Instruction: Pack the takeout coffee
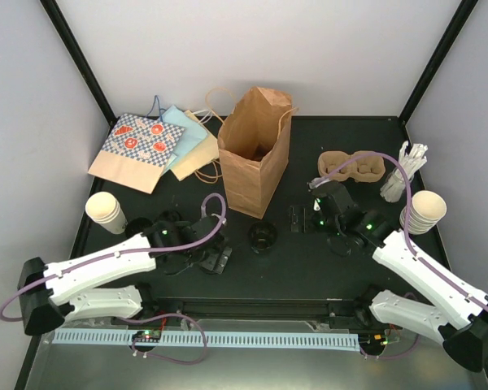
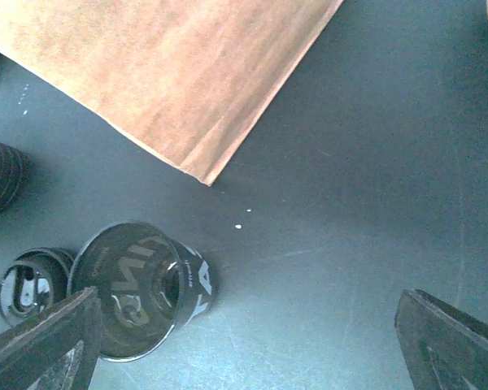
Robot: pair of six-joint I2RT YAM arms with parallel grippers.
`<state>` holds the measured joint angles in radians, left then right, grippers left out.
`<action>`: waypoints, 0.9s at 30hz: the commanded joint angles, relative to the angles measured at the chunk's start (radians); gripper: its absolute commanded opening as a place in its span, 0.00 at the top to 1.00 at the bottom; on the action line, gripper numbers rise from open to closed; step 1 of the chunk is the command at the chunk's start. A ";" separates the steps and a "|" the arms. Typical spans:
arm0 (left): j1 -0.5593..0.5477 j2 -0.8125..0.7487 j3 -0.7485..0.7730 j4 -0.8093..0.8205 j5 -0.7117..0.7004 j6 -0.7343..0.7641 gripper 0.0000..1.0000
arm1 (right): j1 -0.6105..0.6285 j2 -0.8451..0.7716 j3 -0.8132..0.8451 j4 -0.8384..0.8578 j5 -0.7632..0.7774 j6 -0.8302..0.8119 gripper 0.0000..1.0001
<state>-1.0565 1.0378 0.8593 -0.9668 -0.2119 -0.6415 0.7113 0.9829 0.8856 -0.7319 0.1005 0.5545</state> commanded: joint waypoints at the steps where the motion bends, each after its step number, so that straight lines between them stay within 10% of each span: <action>1: 0.000 0.086 0.015 -0.028 0.019 -0.024 0.01 | 0.001 0.012 -0.005 0.048 -0.064 -0.010 0.00; 27: 0.068 0.303 -0.099 0.190 0.008 -0.036 0.02 | 0.002 0.027 -0.023 0.060 -0.059 -0.044 0.00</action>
<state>-0.9958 1.3228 0.7670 -0.8219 -0.1963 -0.6659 0.7113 1.0157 0.8757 -0.6800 0.0422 0.5243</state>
